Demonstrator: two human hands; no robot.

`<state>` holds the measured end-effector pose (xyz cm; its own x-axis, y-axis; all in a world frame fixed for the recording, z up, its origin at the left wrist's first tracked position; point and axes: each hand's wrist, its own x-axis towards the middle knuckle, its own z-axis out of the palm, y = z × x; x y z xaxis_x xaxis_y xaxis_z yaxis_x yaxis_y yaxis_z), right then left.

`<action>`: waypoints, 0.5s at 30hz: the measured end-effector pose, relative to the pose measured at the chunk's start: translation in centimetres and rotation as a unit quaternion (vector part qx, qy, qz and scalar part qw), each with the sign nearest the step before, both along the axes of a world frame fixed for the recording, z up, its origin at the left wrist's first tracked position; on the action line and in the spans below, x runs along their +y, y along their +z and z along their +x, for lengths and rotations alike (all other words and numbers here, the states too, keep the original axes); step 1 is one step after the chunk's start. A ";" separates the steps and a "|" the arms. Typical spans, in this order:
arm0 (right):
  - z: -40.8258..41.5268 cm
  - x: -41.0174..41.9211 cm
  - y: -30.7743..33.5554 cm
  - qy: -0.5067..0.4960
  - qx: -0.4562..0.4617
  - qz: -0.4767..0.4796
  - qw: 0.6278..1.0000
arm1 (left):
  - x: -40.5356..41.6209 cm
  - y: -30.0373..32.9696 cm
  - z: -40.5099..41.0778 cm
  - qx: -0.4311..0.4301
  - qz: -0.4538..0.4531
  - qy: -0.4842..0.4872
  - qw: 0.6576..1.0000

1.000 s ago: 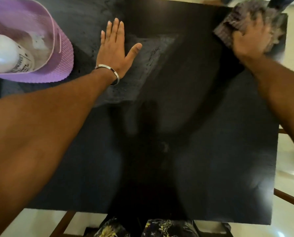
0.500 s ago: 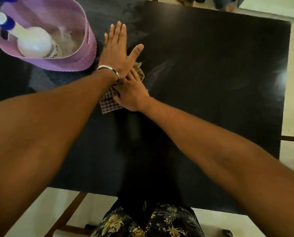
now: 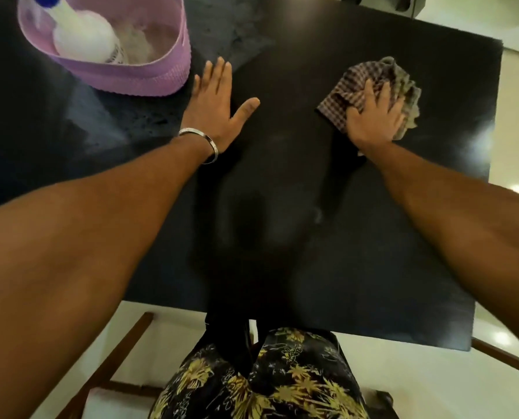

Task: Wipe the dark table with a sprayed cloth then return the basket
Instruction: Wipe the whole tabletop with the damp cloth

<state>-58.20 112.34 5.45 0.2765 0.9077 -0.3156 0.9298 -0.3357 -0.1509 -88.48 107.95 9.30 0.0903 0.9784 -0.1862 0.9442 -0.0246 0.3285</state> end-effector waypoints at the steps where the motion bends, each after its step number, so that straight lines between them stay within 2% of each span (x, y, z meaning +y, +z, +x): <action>1: -2.3 -0.6 -0.1 0.011 0.002 0.007 1.000 | -0.4 0.0 -0.3 0.000 -0.003 0.003 1.000; 4: -10.9 -3.4 -0.1 0.168 0.027 0.025 0.985 | -1.6 -0.1 -1.4 -0.005 -0.011 0.004 1.000; 7: -19.5 -7.6 -0.1 0.321 0.033 0.008 0.946 | -2.5 -0.1 -2.4 -0.004 -0.013 0.000 1.000; 9: -23.0 -9.9 0.3 0.383 0.027 0.004 0.923 | -2.8 0.0 -2.9 -0.008 -0.018 0.006 1.000; 13: -20.8 -10.9 0.3 0.454 0.056 0.011 0.889 | -3.5 0.1 -3.7 -0.008 -0.020 0.000 1.000; 15: -17.3 -10.2 0.1 0.426 0.048 0.016 0.903 | -4.2 0.1 -4.0 -0.006 -0.014 -0.005 1.000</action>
